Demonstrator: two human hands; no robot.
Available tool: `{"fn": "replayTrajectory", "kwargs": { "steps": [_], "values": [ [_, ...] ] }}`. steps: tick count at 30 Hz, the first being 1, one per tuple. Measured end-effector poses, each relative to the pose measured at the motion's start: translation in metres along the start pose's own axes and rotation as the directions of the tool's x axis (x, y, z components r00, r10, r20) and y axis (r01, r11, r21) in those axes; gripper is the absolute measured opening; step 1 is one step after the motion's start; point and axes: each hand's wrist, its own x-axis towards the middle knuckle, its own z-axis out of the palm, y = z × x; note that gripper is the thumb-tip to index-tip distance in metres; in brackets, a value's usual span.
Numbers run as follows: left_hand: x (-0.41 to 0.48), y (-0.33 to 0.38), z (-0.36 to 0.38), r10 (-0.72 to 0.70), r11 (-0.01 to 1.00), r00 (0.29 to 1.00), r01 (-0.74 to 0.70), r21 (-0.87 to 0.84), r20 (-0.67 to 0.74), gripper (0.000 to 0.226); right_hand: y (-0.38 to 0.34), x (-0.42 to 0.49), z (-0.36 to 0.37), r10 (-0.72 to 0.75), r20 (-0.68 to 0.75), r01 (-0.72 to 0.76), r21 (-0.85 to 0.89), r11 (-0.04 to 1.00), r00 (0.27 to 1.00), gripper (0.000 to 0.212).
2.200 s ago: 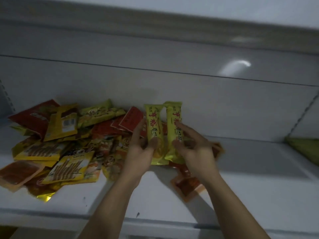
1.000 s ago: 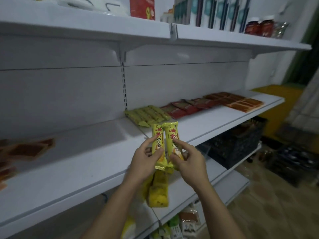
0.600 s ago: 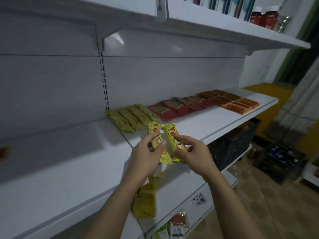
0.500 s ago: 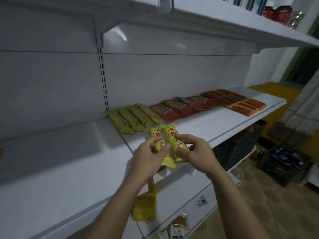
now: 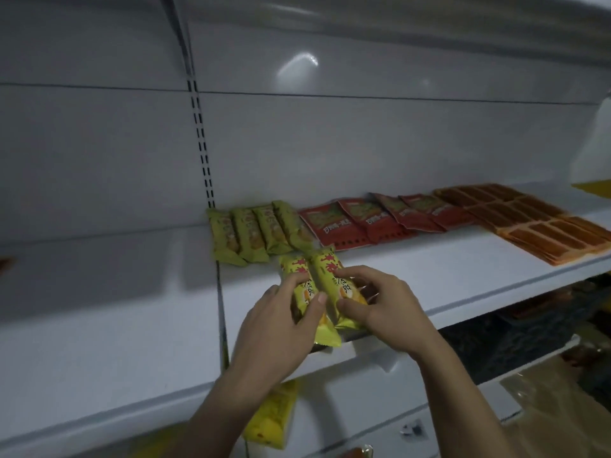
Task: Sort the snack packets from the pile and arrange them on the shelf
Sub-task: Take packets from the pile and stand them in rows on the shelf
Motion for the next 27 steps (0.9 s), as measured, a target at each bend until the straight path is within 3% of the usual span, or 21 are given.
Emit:
{"fn": "replayTrajectory", "kwargs": {
  "steps": [5, 10, 20, 27],
  "values": [
    [0.0, 0.013, 0.013, -0.075, 0.997, 0.983, 0.077, 0.007, -0.166, 0.046, 0.013, 0.014, -0.011, -0.106, 0.05, 0.101, 0.094, 0.99, 0.993, 0.038],
    [0.001, 0.021, 0.016, -0.078, 0.995, 0.964, 0.089, 0.033, -0.253, 0.053, 0.022, 0.02, -0.015, -0.171, -0.025, 0.173, 0.152, 0.973, 0.985, 0.034],
    [0.008, 0.015, 0.027, -0.094, 0.981, 0.97, 0.129, 0.148, -0.223, 0.052, 0.026, 0.031, 0.006, -0.229, 0.014, 0.229, 0.011, 0.973, 0.973, 0.038],
    [-0.004, 0.01, 0.03, -0.065, 0.978, 0.96, 0.116, 0.175, -0.273, 0.05, 0.04, 0.029, 0.011, -0.222, 0.003, 0.221, 0.026, 0.975, 0.975, 0.037]
  ]
}}
